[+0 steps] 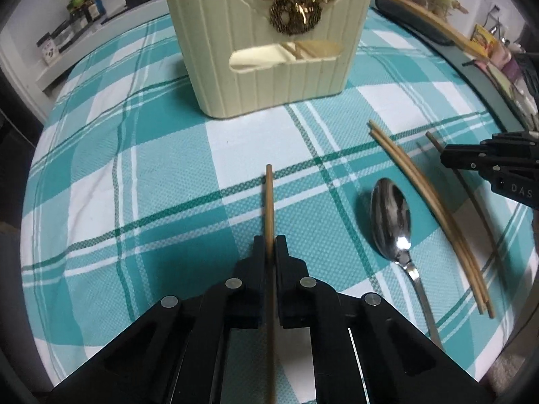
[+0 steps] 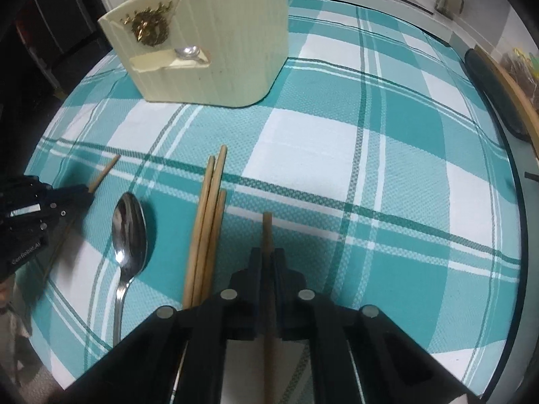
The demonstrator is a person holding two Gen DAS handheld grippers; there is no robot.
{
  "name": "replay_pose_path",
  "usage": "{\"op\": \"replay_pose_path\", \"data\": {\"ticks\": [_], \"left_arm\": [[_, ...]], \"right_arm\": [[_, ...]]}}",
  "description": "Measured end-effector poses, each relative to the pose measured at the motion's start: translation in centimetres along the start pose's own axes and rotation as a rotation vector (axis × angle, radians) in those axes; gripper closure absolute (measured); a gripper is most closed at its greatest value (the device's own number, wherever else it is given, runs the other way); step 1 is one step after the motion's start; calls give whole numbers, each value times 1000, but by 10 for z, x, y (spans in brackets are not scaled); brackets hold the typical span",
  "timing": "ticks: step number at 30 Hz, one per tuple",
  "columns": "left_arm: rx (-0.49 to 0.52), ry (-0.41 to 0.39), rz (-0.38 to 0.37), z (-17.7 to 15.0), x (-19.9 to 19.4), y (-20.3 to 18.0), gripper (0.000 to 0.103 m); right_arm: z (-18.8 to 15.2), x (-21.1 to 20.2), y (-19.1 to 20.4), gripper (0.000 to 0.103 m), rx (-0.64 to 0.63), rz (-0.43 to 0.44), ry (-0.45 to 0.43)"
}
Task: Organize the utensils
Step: 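Carry both chopsticks over the cream holder and open both tools to drop them in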
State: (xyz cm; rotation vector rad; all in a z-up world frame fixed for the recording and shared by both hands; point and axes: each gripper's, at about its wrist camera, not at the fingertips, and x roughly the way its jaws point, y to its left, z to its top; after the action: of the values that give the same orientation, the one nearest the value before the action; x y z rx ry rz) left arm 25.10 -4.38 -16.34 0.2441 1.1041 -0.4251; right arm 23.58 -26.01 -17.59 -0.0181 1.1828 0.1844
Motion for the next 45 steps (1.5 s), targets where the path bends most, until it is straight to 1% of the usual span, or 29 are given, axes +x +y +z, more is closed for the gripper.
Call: {"op": "replay_pose_path", "data": {"ticks": [4,8,10,13,16,19,21,23,26,28,29,31,34,36,38,41,43,45], "left_arm": [[-84,-174,-76,-6,-57,18,99],[-121,-334,-127,-16,-118,28,99],[-130,-403,-139,-20,-142,30,99],[-157,-476,-149,-20,-165,37,100],[-184,-529,-157,-15,-183,44,100],[-203,-578,-162,1,-203,51,100],[-214,-620,-160,18,-220,56,100],[-217,-675,-141,40,-237,60,100],[-206,-773,-69,76,-256,60,100],[-188,-820,-4,102,-258,57,100],[-181,-825,17,112,-254,56,100],[-179,-793,31,135,-236,55,100],[-199,-689,3,160,-191,58,100],[-215,-600,-26,168,-158,61,100],[-225,-511,-56,174,-127,64,100],[-233,-400,-85,177,-90,65,100],[-250,-340,-107,180,-72,67,99],[-280,-302,-128,180,-62,67,98]], "right_arm": [[-5,-56,1,97,27,71,-165],[-14,-117,9,97,16,106,-310],[-17,-142,15,97,4,101,-370],[-18,-171,23,97,-13,88,-454],[-12,-192,32,97,-33,68,-540],[2,-208,40,97,-51,49,-611],[21,-217,40,97,-42,58,-645],[43,-226,42,97,-39,57,-692],[75,-243,44,97,-37,55,-775],[96,-253,46,97,-35,51,-842],[106,-255,48,97,-35,50,-873],[124,-252,50,97,-34,46,-904],[149,-226,50,97,-29,33,-895],[165,-198,48,97,-30,30,-833],[180,-163,45,97,-21,66,-714],[195,-123,40,97,-1,109,-575],[201,-104,39,97,8,125,-519],[204,-89,38,94,20,136,-478]]}}
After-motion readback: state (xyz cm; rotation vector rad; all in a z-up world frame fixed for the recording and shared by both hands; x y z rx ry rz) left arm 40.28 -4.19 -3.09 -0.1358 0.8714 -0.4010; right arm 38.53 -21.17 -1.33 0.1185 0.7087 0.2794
